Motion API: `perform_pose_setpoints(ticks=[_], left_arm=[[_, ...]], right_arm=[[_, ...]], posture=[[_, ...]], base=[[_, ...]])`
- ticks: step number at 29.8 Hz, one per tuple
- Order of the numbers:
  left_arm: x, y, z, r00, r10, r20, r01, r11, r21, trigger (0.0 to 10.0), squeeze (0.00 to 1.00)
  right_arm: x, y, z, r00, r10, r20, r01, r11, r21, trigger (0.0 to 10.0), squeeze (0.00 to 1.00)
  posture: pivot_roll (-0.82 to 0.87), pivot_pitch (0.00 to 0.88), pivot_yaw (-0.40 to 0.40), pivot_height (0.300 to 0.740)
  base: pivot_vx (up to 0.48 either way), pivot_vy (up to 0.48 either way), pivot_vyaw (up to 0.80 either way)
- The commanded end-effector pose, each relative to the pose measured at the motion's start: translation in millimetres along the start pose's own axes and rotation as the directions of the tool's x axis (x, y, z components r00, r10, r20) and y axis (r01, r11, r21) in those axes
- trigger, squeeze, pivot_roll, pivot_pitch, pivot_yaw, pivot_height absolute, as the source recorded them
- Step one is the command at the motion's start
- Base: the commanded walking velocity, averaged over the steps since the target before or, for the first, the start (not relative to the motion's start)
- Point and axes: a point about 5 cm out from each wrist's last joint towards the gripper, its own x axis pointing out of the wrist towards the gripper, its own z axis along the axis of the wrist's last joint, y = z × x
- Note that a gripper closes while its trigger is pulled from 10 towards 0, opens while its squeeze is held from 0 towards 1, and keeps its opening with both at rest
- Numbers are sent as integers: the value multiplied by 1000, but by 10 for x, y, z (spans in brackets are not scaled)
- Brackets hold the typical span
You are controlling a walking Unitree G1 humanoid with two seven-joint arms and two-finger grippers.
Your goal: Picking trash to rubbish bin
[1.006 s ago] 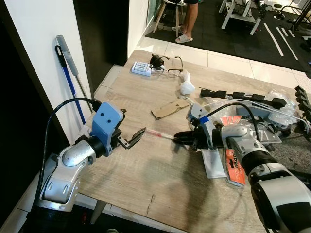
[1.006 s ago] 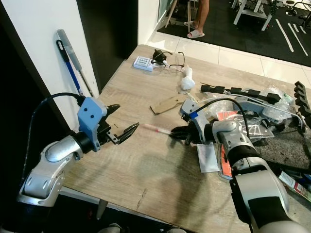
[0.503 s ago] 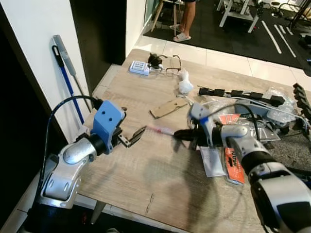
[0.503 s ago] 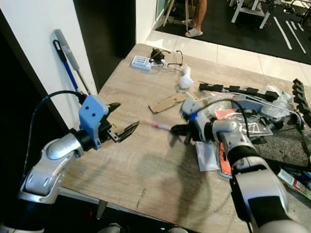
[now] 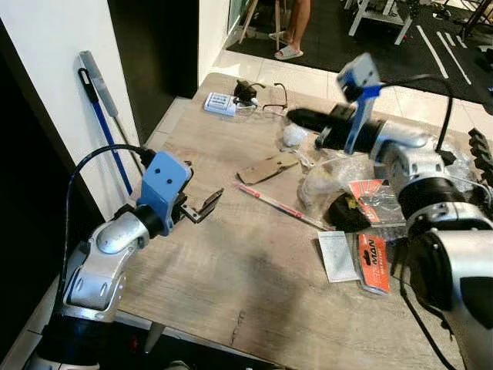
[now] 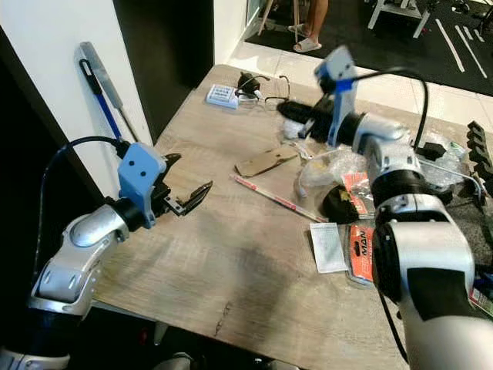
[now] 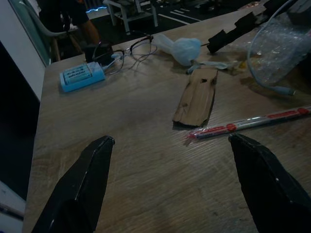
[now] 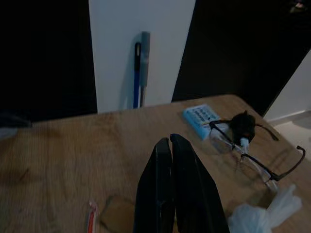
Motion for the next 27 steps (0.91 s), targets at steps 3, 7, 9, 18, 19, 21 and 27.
perform_pose_setpoints(ticks=[3, 7, 9, 18, 19, 21, 27], left_arm=[[0, -12, -18, 1000, -8, -9, 8, 1000, 15, 10000, 0], [8, -15, -16, 1000, -8, -7, 8, 1000, 16, 10000, 0], [12, -19, -13, 1000, -9, -6, 9, 1000, 15, 10000, 0], [11, -102, 4, 998, -56, 12, 56, 998, -14, 10000, 0], [10, -108, 1, 998, -59, 11, 59, 998, -15, 10000, 0], [10, -113, -1, 998, -60, 11, 60, 998, -15, 10000, 0], [18, -138, -7, 997, -71, 11, 71, 997, -20, 10000, 0]], right_arm=[[-58, 86, -301, 985, 48, -169, -49, 999, 0, 9608, 0], [-154, 239, -714, 921, 100, -376, -109, 994, -2, 10000, 1000], [-175, 268, -774, 913, 113, -392, -119, 993, 10, 10000, 1000], [-236, 382, -1017, 889, 117, -443, -97, 993, 67, 10000, 1000], [-237, 386, -1025, 887, 116, -447, -97, 993, 66, 10000, 1000], [-239, 391, -1033, 885, 118, -450, -98, 993, 68, 10000, 1000], [-250, 457, -1106, 868, 165, -468, -131, 986, 105, 10000, 1000]], posture=[[8, 157, -61, 740], [8, 161, -64, 740], [9, 161, -65, 740], [10, 165, -68, 740], [10, 165, -68, 740], [10, 165, -68, 740], [5, 169, -71, 740]], base=[[0, 0, 0], [0, 0, 0], [0, 0, 0], [0, 0, 0], [0, 0, 0], [0, 0, 0], [0, 0, 0]])
